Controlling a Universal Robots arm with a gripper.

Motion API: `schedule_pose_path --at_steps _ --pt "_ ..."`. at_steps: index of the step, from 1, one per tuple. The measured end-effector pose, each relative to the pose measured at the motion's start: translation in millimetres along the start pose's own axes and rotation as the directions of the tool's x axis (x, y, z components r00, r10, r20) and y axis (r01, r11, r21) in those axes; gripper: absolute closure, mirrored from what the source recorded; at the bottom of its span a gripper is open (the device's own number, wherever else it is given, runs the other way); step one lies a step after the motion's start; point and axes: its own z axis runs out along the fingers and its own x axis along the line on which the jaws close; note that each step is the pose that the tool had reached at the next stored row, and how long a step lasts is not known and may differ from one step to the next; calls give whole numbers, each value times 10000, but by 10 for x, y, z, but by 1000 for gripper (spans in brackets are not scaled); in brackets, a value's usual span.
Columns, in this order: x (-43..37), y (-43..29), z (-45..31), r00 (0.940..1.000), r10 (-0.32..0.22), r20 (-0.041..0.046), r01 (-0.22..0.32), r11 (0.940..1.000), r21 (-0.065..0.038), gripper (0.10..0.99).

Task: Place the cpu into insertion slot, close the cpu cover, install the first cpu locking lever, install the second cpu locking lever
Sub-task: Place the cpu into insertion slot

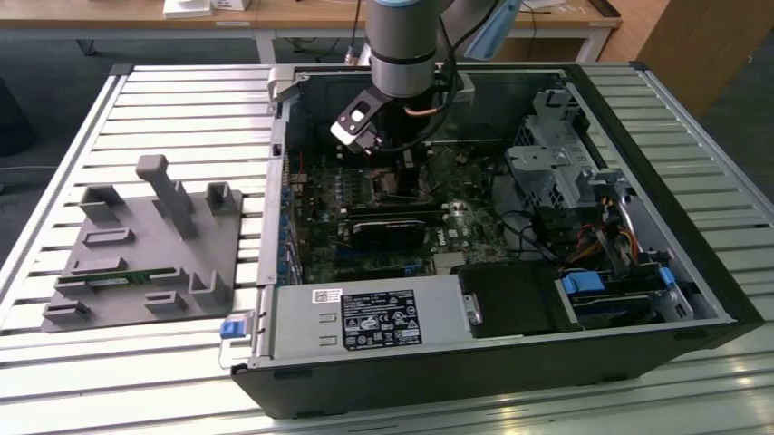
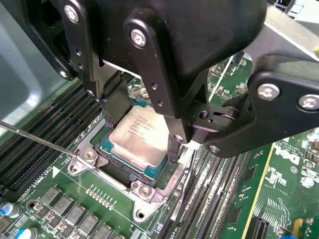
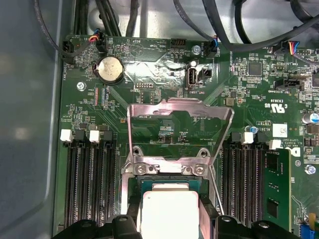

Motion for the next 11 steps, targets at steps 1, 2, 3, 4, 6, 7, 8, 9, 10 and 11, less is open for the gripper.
schedule_pose_path --at_steps 1,2,3,4,6,7,8,9,10,11 --pt "0 0 3 10000 1 1 -1 10000 1 545" --pt "0 0 3 10000 4 1 -4 10000 1 545" --pt "1 0 4 10000 5 -1 -5 10000 -1 545" --pt "1 0 5 10000 6 -3 -6 10000 -1 545" --pt "2 0 5 10000 6 -4 -6 10000 -3 545" --pt "2 0 5 10000 7 -4 -7 10000 -3 545" --pt "2 0 5 10000 7 -4 -7 10000 -3 545" --pt "1 1 5 10000 8 -5 -8 10000 -3 545" --pt "1 5 6 10000 8 -4 -8 10000 -2 545" --pt "1 13 6 10000 8 -3 -8 10000 -1 545"
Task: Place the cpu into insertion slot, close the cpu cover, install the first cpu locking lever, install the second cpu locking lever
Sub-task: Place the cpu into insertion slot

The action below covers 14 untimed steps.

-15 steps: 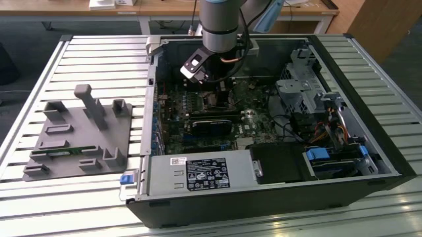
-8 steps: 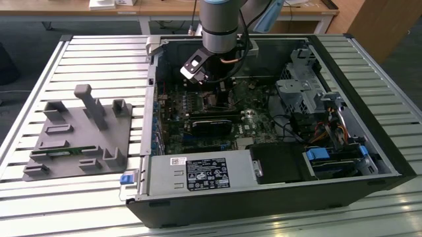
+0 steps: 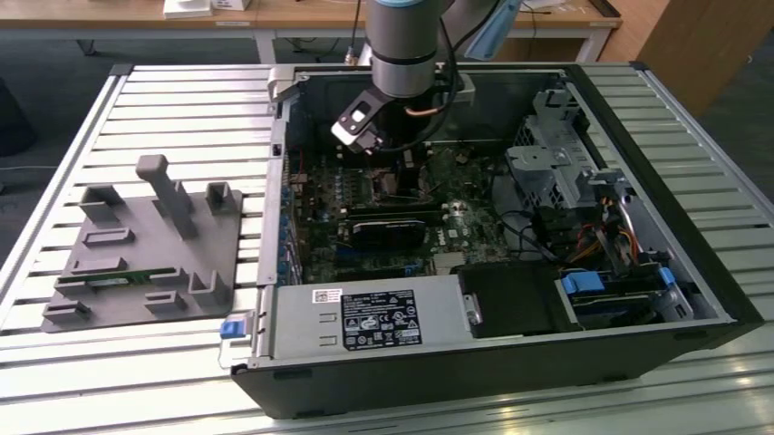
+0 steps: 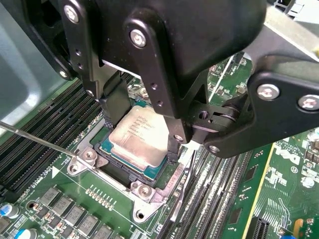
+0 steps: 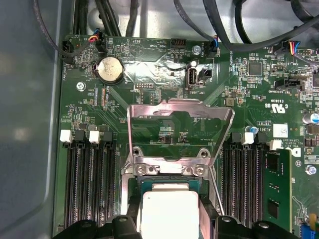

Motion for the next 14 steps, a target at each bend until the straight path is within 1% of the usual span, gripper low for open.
schedule_pose_path --at_steps 13,14 --pt "2 7 3 10000 -2 -8 2 10000 -6 537" --pt "1 6 2 10000 -2 -4 2 10000 -4 475"
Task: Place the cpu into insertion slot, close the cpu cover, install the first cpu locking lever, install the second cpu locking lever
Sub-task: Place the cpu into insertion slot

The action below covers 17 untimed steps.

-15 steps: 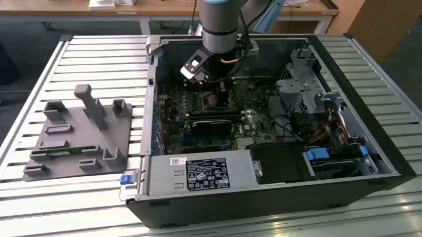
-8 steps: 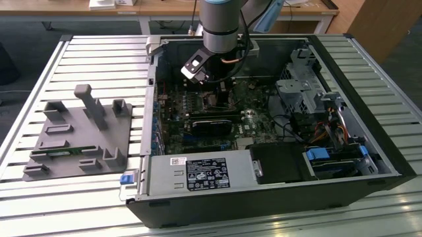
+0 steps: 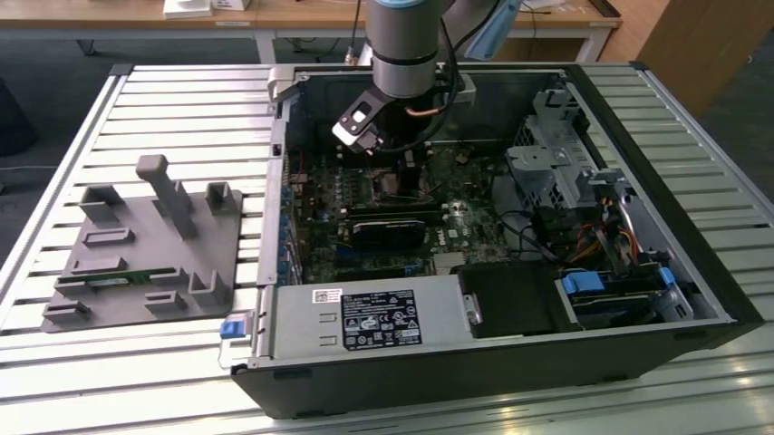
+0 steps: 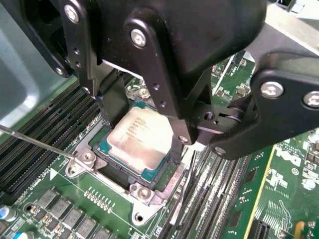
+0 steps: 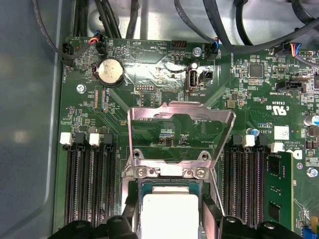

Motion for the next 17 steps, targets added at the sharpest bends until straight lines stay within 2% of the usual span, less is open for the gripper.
schedule_pose_path --at_steps 6,13,14,16,17 --pt "-1 1 -27 10000 1 -3 -1 10000 2 475" --pt "-6 8 -130 10000 1 -5 -1 10000 2 475" --pt "-6 8 -142 10000 1 -4 -1 10000 2 486" --pt "-7 9 -162 10000 1 -4 -1 10000 4 612" --pt "-8 10 -168 10000 1 -5 -1 10000 5 612"
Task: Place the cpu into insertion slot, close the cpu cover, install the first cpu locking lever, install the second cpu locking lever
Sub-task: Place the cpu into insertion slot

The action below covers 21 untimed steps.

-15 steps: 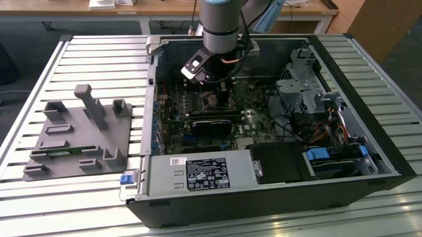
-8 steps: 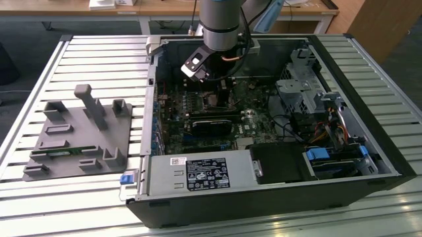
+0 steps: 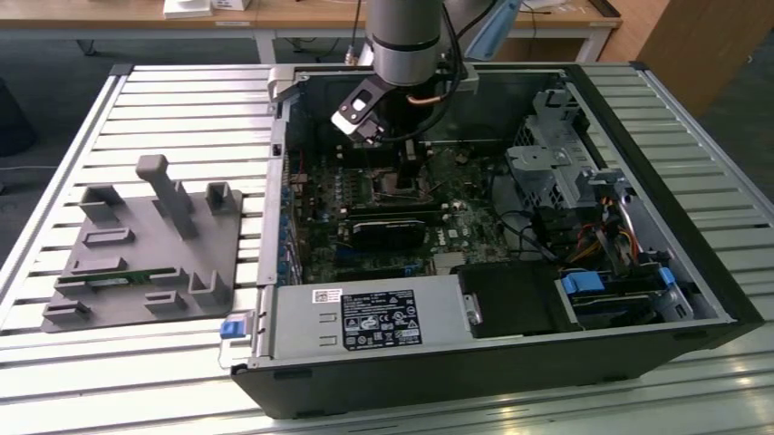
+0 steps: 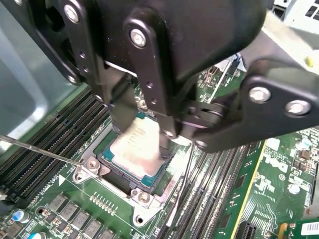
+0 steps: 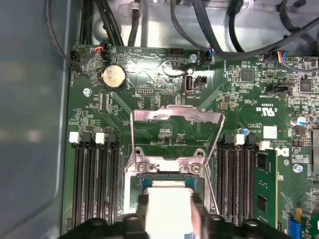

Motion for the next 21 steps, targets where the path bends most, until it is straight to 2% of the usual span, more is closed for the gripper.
schedule_pose_path --at_steps 2,3,5,6,8,21 --pt "0 1 -3 10000 0 -2 0 10000 1 729" --pt "0 1 -3 10000 0 -2 0 10000 1 729" --pt "-1 0 -4 10000 0 0 0 10000 4 847" --pt "-1 0 -4 10000 0 0 0 10000 4 847" --pt "-1 0 -4 10000 0 0 0 10000 3 965" --pt "-4 4 -72 10000 0 0 0 10000 3 980"
